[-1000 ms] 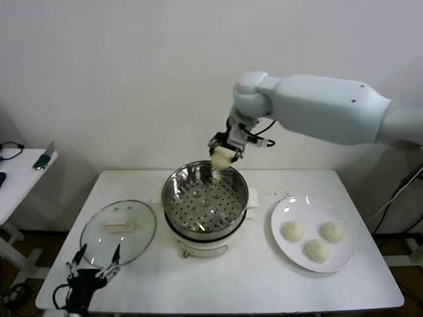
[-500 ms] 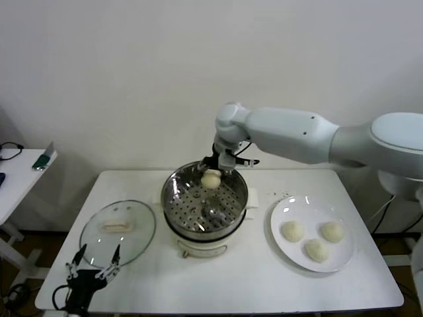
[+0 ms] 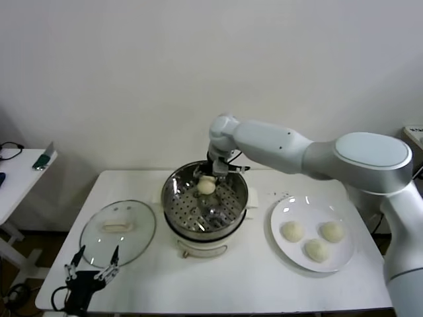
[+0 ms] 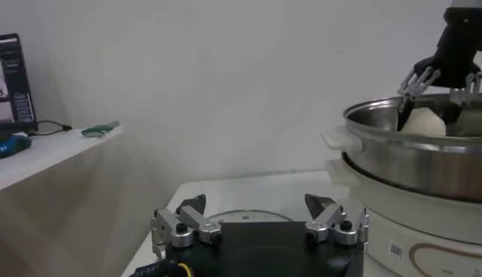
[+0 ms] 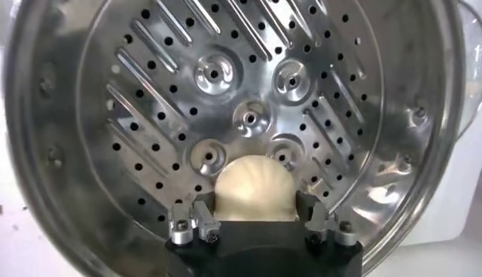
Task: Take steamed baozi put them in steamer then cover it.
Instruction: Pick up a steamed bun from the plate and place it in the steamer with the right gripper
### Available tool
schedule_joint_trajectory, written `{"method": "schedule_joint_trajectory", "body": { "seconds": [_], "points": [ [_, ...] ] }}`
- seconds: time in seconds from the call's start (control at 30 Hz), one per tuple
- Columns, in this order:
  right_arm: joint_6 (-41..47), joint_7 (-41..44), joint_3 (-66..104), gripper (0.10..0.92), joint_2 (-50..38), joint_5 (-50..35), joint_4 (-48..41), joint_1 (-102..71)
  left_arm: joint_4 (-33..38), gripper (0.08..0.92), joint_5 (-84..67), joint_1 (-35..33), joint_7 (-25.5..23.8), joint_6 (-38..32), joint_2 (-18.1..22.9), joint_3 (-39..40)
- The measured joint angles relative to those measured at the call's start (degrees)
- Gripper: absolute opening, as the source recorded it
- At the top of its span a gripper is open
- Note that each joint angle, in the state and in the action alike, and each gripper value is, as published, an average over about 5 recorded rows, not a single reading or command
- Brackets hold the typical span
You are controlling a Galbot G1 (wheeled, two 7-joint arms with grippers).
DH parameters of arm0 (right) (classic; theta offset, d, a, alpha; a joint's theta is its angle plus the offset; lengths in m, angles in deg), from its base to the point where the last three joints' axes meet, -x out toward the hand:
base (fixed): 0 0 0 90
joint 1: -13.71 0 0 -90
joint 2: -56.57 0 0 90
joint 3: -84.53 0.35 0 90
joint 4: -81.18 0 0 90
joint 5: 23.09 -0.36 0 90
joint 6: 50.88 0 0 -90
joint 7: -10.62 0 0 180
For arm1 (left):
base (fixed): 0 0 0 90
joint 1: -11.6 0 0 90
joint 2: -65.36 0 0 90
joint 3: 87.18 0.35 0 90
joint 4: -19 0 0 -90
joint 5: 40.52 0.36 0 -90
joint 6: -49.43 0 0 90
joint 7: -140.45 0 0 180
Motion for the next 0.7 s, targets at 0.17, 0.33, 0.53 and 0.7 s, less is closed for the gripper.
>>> {"method": "schedule_joint_trajectory", "body": {
  "seconds": [0.17,0.33,0.53,0.7],
  "points": [
    [-0.8,0.0,0.1,0.762,0.8,-0.6,-1.5,-0.2,-0.2,0.823,0.0,0.1,0.0,0.0,0.0,0.0],
    [-1.8,0.5,-0.5,0.820,0.7,-3.0,-1.5,1.4,-0.1,0.823,0.0,0.1,0.0,0.2,-0.1,0.0],
    [-1.7,3.2,-4.1,0.823,-0.5,-11.8,0.8,7.6,0.4,0.823,0.1,0.0,-0.1,0.5,-0.2,0.1],
    [2.4,7.8,-9.7,0.823,-4.0,-24.7,4.0,14.0,0.8,0.823,-0.1,0.0,-0.1,0.7,-0.3,0.0]
  ]
}}
